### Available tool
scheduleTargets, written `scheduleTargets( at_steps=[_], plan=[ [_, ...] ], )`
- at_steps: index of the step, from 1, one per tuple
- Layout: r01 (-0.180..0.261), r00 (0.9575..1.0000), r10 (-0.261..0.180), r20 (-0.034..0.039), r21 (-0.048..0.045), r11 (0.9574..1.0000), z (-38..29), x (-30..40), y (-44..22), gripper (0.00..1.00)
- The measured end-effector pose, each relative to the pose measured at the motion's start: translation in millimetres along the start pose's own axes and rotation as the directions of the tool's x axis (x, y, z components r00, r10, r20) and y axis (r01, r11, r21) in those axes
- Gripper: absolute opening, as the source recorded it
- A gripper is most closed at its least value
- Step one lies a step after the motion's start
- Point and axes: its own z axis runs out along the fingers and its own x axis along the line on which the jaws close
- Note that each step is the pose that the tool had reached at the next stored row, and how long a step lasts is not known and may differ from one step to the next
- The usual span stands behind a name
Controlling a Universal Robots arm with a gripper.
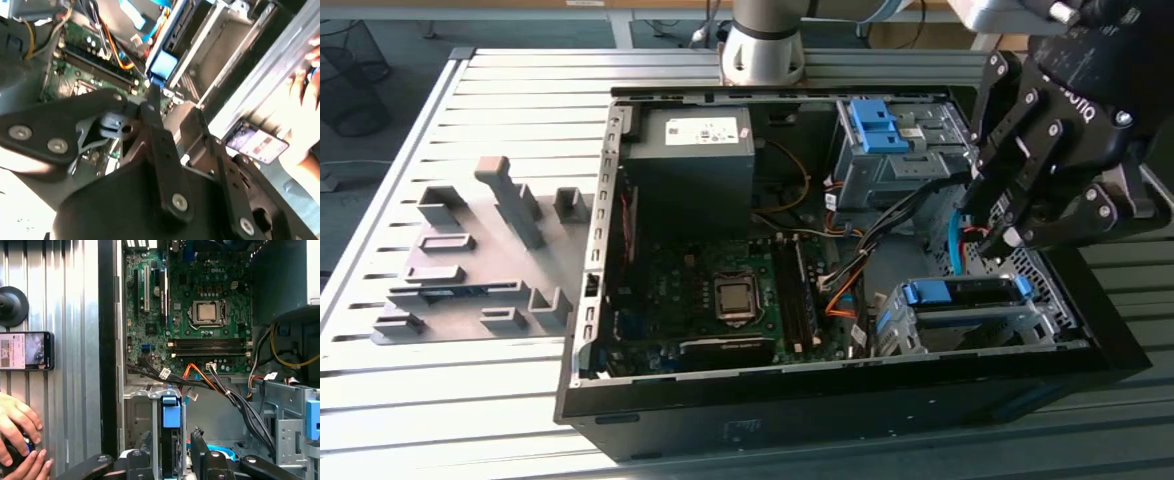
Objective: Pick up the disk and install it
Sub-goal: 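Insert the disk into the insertion slot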
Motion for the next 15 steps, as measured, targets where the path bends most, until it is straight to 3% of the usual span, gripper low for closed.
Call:
scheduleTargets(
  at_steps=[3, 11, 15],
  plan=[
    [0.0, 1.0, 0.0, -0.0001, 0.0, 1.0, 5.5, 0.7, -0.1, 0.42],
    [0.001, 1.0, -0.001, 0.0, 0.0, 1.0, 20.0, 1.8, -0.7, 0.12],
    [0.001, 1.0, -0.001, -0.0001, 0.0001, 1.0, 27.3, 1.7, -2.3, 0.12]
  ],
)
